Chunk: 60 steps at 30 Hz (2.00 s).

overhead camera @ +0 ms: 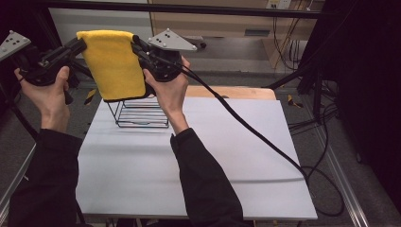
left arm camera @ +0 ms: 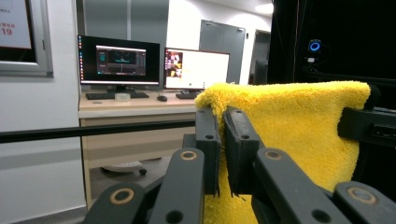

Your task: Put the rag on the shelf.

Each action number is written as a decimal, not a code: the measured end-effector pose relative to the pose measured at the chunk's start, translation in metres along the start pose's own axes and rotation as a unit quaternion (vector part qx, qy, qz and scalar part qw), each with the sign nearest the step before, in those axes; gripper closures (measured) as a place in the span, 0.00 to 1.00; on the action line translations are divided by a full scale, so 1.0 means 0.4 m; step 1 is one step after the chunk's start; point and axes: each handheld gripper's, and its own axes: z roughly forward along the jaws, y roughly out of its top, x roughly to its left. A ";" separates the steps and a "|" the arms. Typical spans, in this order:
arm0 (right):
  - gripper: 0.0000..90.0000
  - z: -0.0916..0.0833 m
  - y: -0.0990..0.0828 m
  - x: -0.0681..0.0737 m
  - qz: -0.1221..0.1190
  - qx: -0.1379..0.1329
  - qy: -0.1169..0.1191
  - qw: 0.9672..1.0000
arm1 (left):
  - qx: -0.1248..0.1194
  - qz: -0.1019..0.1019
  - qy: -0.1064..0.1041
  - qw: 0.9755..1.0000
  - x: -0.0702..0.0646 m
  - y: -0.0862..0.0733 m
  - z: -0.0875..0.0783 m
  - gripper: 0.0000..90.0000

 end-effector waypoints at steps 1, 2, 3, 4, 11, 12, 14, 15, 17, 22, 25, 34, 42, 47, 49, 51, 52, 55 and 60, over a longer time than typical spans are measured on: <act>0.89 0.003 0.004 0.000 0.000 0.000 0.000 1.000 | -0.002 0.000 0.002 1.000 0.002 0.003 0.001 0.94; 0.89 0.006 0.008 0.001 -0.002 -0.002 0.000 1.000 | -0.002 0.000 0.004 1.000 0.004 0.007 0.002 0.94; 0.89 0.009 0.012 0.002 -0.003 -0.002 0.000 1.000 | -0.003 0.000 0.005 1.000 0.006 0.011 0.004 0.94; 0.89 0.012 0.016 0.001 -0.002 -0.005 0.001 1.000 | -0.004 -0.002 0.006 1.000 0.009 0.015 0.007 0.94; 0.89 0.036 0.047 -0.002 -0.012 -0.010 -0.002 1.000 | -0.013 -0.005 0.011 1.000 0.027 0.042 0.021 0.94; 0.89 0.040 0.051 -0.002 -0.014 -0.011 -0.002 1.000 | -0.016 -0.007 0.010 1.000 0.030 0.044 0.024 0.94; 0.89 0.048 0.057 -0.006 -0.015 -0.010 -0.004 1.000 | -0.018 -0.010 0.011 1.000 0.036 0.048 0.030 0.94; 0.89 0.051 0.059 -0.007 -0.012 -0.009 -0.004 1.000 | -0.018 -0.011 0.011 1.000 0.039 0.049 0.034 0.94; 0.89 0.056 0.064 -0.009 -0.015 -0.010 -0.006 1.000 | -0.019 -0.011 0.012 1.000 0.044 0.051 0.039 0.94; 0.89 0.069 0.075 -0.015 -0.019 -0.012 -0.010 1.000 | -0.023 -0.011 0.016 1.000 0.051 0.060 0.053 0.94; 0.89 0.081 0.080 -0.022 -0.015 -0.012 -0.011 1.000 | -0.020 -0.008 0.020 1.000 0.057 0.070 0.061 0.94; 0.89 0.110 0.105 -0.035 -0.025 -0.017 -0.017 0.999 | -0.024 -0.008 0.025 0.999 0.075 0.099 0.090 0.94; 0.89 0.132 0.106 -0.062 -0.026 -0.015 -0.024 0.999 | -0.015 0.004 0.030 0.999 0.087 0.104 0.128 0.94; 0.89 0.150 0.097 -0.081 -0.032 -0.013 -0.023 0.999 | -0.006 0.004 0.035 0.999 0.097 0.101 0.144 0.94; 0.89 0.157 0.092 -0.086 -0.032 -0.014 -0.022 0.999 | -0.007 0.003 0.037 0.999 0.101 0.101 0.149 0.94; 0.89 0.167 0.086 -0.092 -0.032 -0.015 -0.020 0.999 | -0.007 0.007 0.041 0.999 0.103 0.099 0.153 0.94; 0.89 0.171 0.083 -0.094 -0.030 -0.013 -0.021 0.999 | -0.004 0.010 0.045 0.999 0.104 0.096 0.156 0.94; 0.89 0.184 0.070 -0.099 -0.036 -0.008 -0.024 0.999 | 0.004 0.012 0.046 0.999 0.113 0.083 0.163 0.94; 0.89 0.196 0.046 -0.102 -0.039 -0.002 -0.019 0.999 | 0.011 0.013 0.046 0.999 0.126 0.062 0.164 0.94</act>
